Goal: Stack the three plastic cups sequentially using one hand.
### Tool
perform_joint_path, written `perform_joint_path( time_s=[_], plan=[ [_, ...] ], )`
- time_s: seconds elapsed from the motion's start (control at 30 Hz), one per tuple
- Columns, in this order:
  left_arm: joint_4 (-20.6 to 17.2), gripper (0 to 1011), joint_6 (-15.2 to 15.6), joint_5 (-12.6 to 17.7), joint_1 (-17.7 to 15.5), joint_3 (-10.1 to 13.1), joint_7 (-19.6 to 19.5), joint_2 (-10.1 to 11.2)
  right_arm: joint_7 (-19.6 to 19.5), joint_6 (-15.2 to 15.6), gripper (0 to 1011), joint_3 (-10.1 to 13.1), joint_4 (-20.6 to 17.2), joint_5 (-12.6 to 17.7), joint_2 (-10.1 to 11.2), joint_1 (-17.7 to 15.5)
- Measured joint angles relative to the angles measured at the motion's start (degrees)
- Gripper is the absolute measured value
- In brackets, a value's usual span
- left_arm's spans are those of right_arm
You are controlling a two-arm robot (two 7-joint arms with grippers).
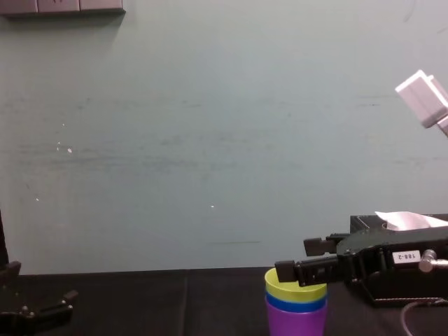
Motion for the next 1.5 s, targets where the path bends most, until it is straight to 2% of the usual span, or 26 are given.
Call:
perform_joint_path(
  time_s=[0.27, 0.4, 0.47, 0.57, 0.6, 0.7, 0.77, 0.8, 0.93, 1.1, 1.23, 1.5],
  plan=[
    [0.0, 1011, 0.0, 0.0, 0.0, 0.0, 0.0, 0.0, -3.33, -1.27, 1004, 2.97, -5.54, 1.0, 1.5, -4.11],
    [0.0, 1011, 0.0, 0.0, 0.0, 0.0, 0.0, 0.0, -6.56, -1.49, 1004, 5.42, -8.87, 1.7, 2.45, -6.93],
    [0.0, 1011, 0.0, 0.0, 0.0, 0.0, 0.0, 0.0, -9.5, -1.2, 1004, 7.66, -11.12, 2.49, 2.94, -9.47],
    [0.0, 1011, 0.0, 0.0, 0.0, 0.0, 0.0, 0.0, -11.73, -0.91, 1004, 9.19, -12.77, 3.02, 3.24, -11.46],
    [0.0, 1011, 0.0, 0.0, 0.0, 0.0, 0.0, 0.0, -13.44, -0.86, 1004, 10.35, -14.02, 3.16, 3.39, -13.13],
    [0.0, 1011, 0.0, 0.0, 0.0, 0.0, 0.0, 0.0, -16.2, -1.14, 1004, 11.82, -15.72, 3.06, 3.49, -15.64],
    [0.0, 1011, 0.0, 0.0, 0.0, 0.0, 0.0, 0.0, -19.97, -1.23, 1004, 13.18, -17.57, 2.19, 3.45, -18.49],
    [0.0, 1011, 0.0, 0.0, 0.0, 0.0, 0.0, 0.0, -19.97, -1.23, 1004, 13.18, -17.57, 2.19, 3.45, -18.49],
    [0.0, 1011, 0.0, 0.0, 0.0, 0.0, 0.0, 0.0, -25.42, 0.58, 1004, 14.34, -18.78, 0.41, 2.73, -21.43],
    [0.0, 1011, 0.0, 0.0, 0.0, 0.0, 0.0, 0.0, -30.92, 3.16, 1004, 14.52, -18.57, -2.48, 1.32, -23.28],
    [0.0, 1011, 0.0, 0.0, 0.0, 0.0, 0.0, 0.0, -32.8, 4.14, 1004, 14.49, -17.91, -4.02, 0.47, -23.69],
    [0.0, 1011, 0.0, 0.0, 0.0, 0.0, 0.0, 0.0, -32.81, 4.15, 1004, 14.52, -17.15, -5.02, -0.13, -23.84]
  ],
)
